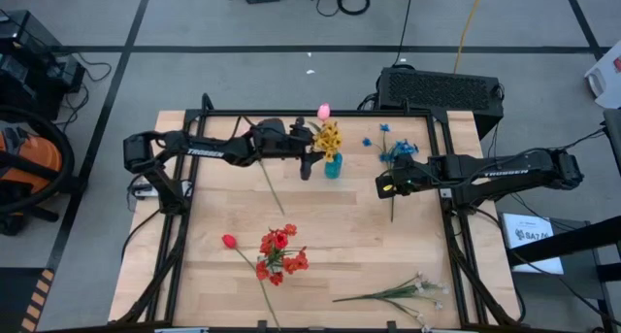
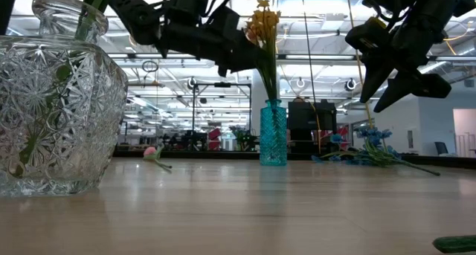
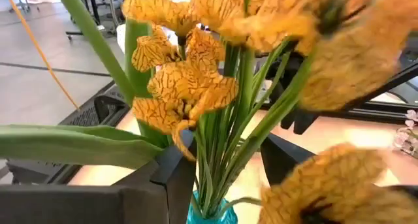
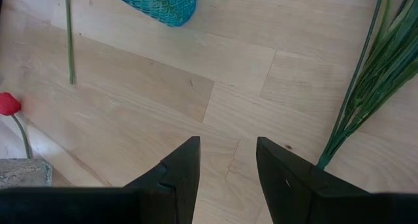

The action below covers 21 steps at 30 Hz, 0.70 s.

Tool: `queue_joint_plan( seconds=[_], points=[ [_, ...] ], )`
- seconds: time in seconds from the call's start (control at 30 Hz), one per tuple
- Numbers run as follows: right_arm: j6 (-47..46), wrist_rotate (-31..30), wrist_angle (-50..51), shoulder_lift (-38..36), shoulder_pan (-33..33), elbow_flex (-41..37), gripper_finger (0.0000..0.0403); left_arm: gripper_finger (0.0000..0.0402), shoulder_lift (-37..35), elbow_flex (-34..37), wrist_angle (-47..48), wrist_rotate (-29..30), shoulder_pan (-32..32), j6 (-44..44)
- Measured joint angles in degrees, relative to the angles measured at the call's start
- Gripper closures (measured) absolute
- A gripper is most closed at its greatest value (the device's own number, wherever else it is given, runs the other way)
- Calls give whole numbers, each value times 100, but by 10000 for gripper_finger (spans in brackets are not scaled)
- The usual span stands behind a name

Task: Sort flowers into vase by color
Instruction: Put the yellow flowers into the blue vase

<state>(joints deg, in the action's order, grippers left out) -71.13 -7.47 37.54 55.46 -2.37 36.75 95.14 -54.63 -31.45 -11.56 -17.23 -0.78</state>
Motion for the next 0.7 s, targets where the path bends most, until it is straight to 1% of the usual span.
queue_joint_plan(
  seconds=[0.1, 0.47, 0.6, 0.7],
  points=[
    [2, 0, 0, 0, -2, 0, 261, 223, -159, -2, 95, -1, -12, -4],
    [-36, -1, -5, 2, -1, 0, 261, 223, -908, -2, 1980, 3, -70, 33],
    [-42, -7, -18, 2, -4, 0, 261, 223, -1198, 0, 2505, 3, -70, 37],
    [-36, -38, -124, 2, -4, 0, 261, 223, -1412, 0, 2693, 3, -70, 39]
  ],
)
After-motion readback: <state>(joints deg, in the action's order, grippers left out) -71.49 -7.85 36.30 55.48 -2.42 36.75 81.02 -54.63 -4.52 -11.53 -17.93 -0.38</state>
